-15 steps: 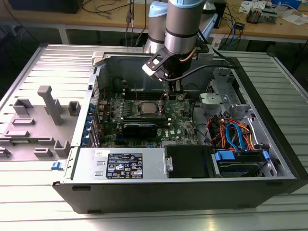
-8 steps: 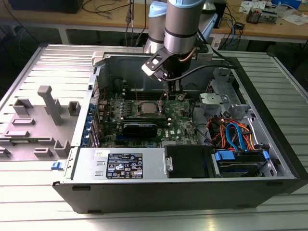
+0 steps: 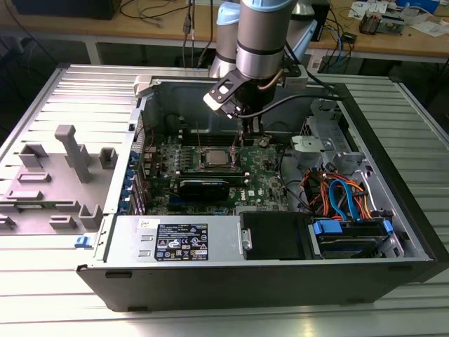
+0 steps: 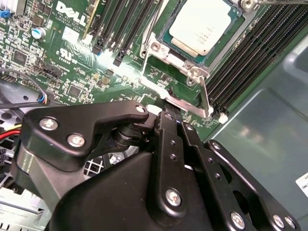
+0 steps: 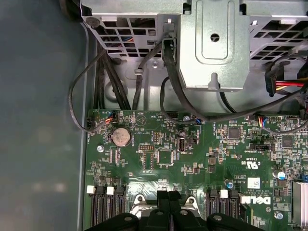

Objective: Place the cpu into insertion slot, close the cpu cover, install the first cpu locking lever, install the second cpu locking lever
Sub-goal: 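Close the cpu cover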

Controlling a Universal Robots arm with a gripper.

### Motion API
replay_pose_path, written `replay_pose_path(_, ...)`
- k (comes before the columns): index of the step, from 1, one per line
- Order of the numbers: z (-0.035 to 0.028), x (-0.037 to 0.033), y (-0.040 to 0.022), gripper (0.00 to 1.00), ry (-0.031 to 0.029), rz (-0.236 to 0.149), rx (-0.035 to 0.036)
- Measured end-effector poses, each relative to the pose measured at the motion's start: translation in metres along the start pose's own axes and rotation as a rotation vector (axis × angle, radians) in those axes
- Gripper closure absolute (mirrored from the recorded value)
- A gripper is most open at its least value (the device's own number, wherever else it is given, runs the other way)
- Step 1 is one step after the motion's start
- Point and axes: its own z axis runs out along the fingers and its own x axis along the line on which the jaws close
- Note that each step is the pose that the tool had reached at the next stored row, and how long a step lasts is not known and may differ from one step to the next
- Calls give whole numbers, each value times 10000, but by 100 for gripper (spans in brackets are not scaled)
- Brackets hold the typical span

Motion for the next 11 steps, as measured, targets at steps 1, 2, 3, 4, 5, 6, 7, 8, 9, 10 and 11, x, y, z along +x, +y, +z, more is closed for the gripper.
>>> replay_pose_path(1,0,0,-4,89,0,0,0)
replay_pose_path(2,0,0,-12,89,0,0,0)
replay_pose_path(3,-1,1,-16,89,0,0,0)
replay_pose_path(4,-1,1,-20,89,0,0,0)
replay_pose_path(5,-1,1,-26,89,0,0,1)
replay_pose_path(6,-1,1,-30,89,0,1,0)
replay_pose_path(7,-1,1,-37,89,0,0,0)
replay_pose_path(8,-1,1,-42,89,0,0,0)
replay_pose_path(9,-2,1,-47,89,0,0,0)
replay_pose_path(10,-2,2,-53,89,0,0,0)
replay_pose_path(11,-2,2,-60,89,0,-1,0)
